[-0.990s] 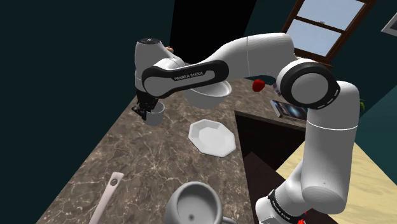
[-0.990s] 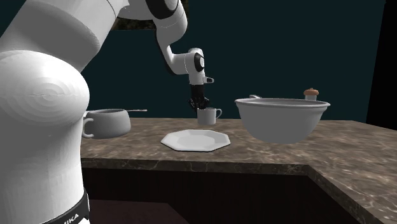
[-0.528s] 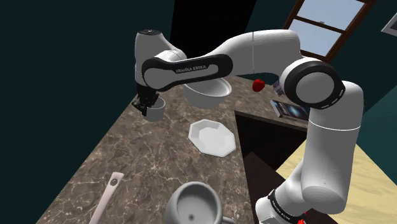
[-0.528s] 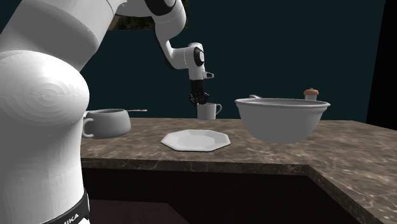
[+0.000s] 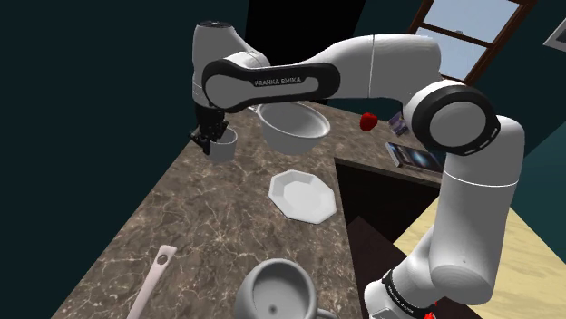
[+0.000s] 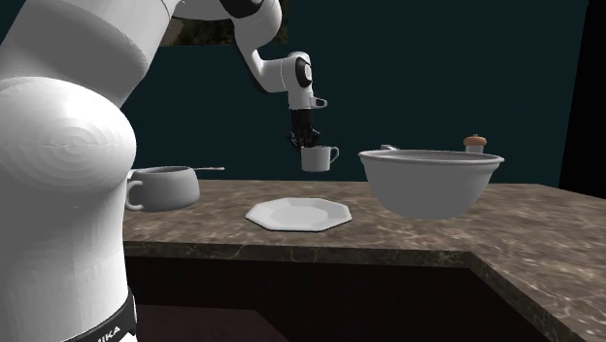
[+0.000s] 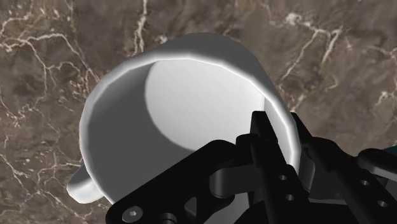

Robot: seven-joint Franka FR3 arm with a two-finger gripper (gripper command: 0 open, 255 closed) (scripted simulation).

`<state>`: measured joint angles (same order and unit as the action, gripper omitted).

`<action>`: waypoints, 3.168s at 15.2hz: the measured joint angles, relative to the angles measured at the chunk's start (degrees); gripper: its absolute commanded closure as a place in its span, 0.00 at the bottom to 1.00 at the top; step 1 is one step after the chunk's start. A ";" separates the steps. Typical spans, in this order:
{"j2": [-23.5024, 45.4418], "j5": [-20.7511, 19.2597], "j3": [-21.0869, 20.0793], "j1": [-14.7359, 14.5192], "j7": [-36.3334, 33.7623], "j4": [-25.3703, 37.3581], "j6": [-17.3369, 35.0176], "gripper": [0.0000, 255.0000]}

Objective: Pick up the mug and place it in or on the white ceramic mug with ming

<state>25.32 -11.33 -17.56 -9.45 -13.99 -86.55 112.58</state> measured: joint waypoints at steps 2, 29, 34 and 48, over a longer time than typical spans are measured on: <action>-0.12 0.11 -0.08 -0.13 0.11 1.42 -1.53 1.00; -19.61 5.90 -3.40 -1.24 -3.25 -10.84 -8.13 1.00; -28.09 8.95 -5.17 -2.83 -6.08 -20.75 -6.26 1.00; -48.62 18.97 -11.28 -10.60 -15.49 -38.25 -7.71 1.00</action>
<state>-23.30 7.64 -28.84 -20.05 -29.48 -124.80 104.87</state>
